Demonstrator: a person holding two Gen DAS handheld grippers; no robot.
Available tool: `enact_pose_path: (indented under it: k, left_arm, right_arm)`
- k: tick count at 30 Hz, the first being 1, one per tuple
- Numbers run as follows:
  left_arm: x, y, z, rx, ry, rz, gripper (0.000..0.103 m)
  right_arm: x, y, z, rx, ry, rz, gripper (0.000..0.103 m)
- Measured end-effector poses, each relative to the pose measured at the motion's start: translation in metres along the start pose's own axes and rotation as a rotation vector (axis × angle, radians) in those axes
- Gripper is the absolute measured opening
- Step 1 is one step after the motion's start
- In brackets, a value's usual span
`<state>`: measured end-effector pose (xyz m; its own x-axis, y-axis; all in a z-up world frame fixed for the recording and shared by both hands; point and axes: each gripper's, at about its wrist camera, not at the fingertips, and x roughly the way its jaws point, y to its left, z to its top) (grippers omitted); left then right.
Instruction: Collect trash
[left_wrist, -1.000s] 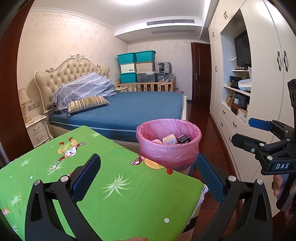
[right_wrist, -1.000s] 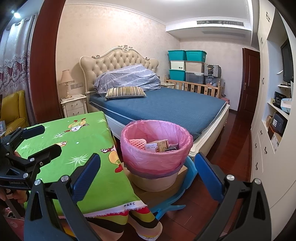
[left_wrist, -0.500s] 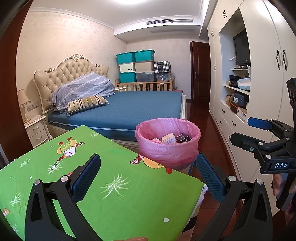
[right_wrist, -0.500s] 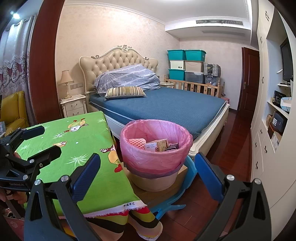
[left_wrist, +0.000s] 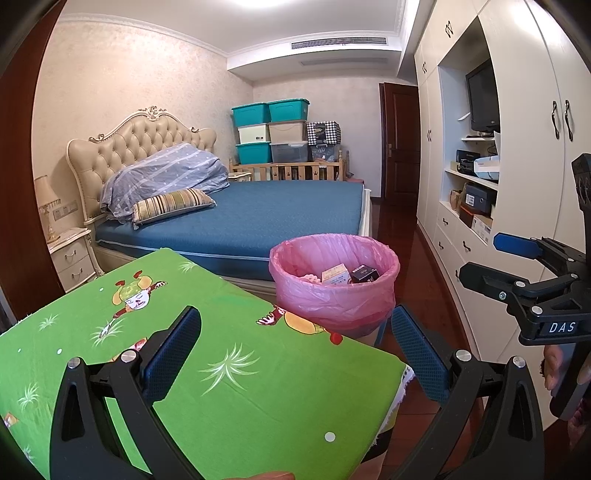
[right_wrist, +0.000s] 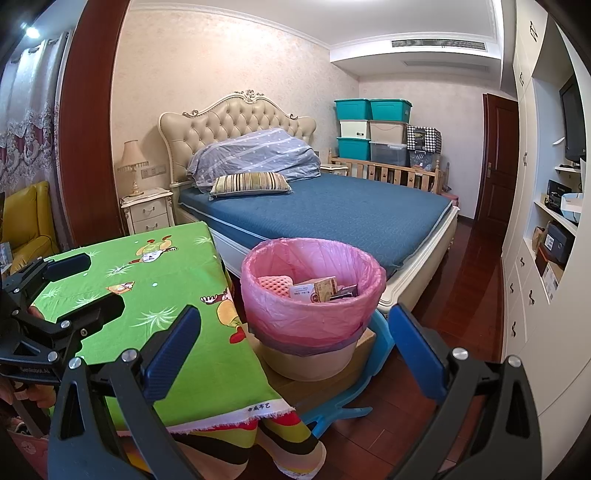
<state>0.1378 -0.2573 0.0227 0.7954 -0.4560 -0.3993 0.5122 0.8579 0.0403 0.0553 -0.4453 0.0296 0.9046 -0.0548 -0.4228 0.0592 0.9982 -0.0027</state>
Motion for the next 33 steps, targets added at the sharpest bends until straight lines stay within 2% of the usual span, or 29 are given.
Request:
enact_pose_path:
  k: [14,21,33]
  left_arm:
    - [-0.0034,-0.0029,-0.0033,0.015,-0.025,0.004,0.097]
    - [0.0002,0.0017,-0.0035,-0.007,-0.006,-0.036,0.097]
    - [0.0009,0.0038,-0.0073,-0.003,0.006,-0.036,0.097]
  right_arm:
    - [0.0006,0.0013,-0.0004,0.002,0.004,0.001,0.099]
    - [0.0004,0.0056,-0.0002,0.003,0.007,0.004,0.099]
    - [-0.0008,0.0054,0.0005,0.005,0.003,0.004,0.099]
